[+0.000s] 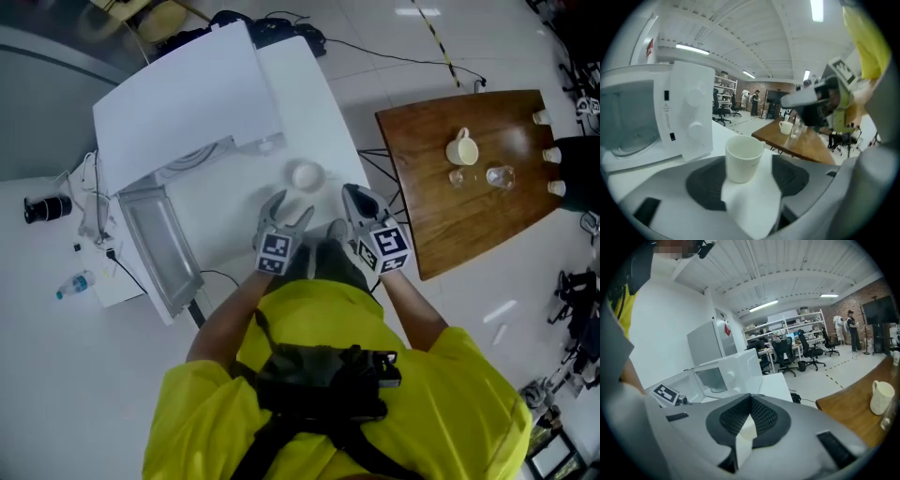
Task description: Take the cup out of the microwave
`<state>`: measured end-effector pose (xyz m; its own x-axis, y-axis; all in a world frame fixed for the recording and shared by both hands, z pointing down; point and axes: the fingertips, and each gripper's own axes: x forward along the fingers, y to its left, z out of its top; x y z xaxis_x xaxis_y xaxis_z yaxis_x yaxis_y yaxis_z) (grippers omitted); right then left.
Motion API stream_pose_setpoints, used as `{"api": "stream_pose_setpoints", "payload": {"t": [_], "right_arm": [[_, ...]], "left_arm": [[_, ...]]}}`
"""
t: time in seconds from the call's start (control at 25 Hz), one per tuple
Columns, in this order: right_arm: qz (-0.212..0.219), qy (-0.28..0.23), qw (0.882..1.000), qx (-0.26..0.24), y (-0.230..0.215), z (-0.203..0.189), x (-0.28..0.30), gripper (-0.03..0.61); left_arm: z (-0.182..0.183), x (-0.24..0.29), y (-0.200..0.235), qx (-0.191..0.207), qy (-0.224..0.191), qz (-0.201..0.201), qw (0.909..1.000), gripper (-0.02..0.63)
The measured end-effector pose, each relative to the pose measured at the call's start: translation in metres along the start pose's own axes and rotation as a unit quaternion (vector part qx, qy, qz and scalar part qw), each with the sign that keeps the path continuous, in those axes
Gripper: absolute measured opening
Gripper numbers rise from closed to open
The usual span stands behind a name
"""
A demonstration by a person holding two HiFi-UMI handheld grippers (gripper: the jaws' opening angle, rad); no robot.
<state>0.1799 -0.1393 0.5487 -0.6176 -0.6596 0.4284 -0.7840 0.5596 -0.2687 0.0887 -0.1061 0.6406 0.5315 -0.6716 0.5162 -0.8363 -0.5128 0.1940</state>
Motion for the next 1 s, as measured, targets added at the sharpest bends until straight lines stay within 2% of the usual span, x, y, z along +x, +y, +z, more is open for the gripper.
{"api": "stream_pose_setpoints", "payload": {"t": [0.04,0.12,0.16,0.24,0.36,0.52,0.6,0.68,0.8,1.0], "right_arm": [[0.009,-0.005,1.0,-0.001,0.006,0.01,-0.002,0.005],[0.03,-0.021,0.999,-0.004,0.019,0.038,-0.009,0.005],[0.038,-0.034,0.999,-0.009,0.026,0.054,-0.014,0.005],[0.045,-0.062,0.997,-0.022,0.038,0.086,-0.023,0.005],[0.047,-0.094,0.993,-0.044,0.052,0.127,-0.029,0.003],[0.063,-0.12,0.988,-0.071,0.072,0.162,-0.023,0.003],[0.074,-0.128,0.986,-0.081,0.084,0.171,-0.019,0.003],[0.081,-0.134,0.984,-0.088,0.095,0.178,-0.015,0.003],[0.081,-0.139,0.983,-0.092,0.104,0.181,-0.011,0.003],[0.082,-0.135,0.983,-0.091,0.103,0.186,-0.005,0.003]], "left_arm": [[0.011,-0.02,0.003,-0.028,-0.012,-0.017,0.9994,0.197],[0.043,-0.063,0.021,-0.071,-0.044,-0.017,0.9963,0.0],[0.062,-0.087,0.035,-0.076,-0.063,0.006,0.9951,0.0],[0.1,-0.139,0.065,-0.077,-0.1,0.077,0.9891,0.0],[0.143,-0.215,0.104,-0.091,-0.145,0.181,0.9685,0.0],[0.164,-0.289,0.132,-0.116,-0.218,0.251,0.9359,0.0],[0.16,-0.312,0.14,-0.116,-0.231,0.275,0.9261,0.0],[0.154,-0.328,0.144,-0.111,-0.221,0.297,0.9224,0.0],[0.156,-0.345,0.142,-0.086,-0.2,0.317,0.923,0.0],[0.175,-0.343,0.145,-0.08,-0.196,0.309,0.9272,0.0]]}}
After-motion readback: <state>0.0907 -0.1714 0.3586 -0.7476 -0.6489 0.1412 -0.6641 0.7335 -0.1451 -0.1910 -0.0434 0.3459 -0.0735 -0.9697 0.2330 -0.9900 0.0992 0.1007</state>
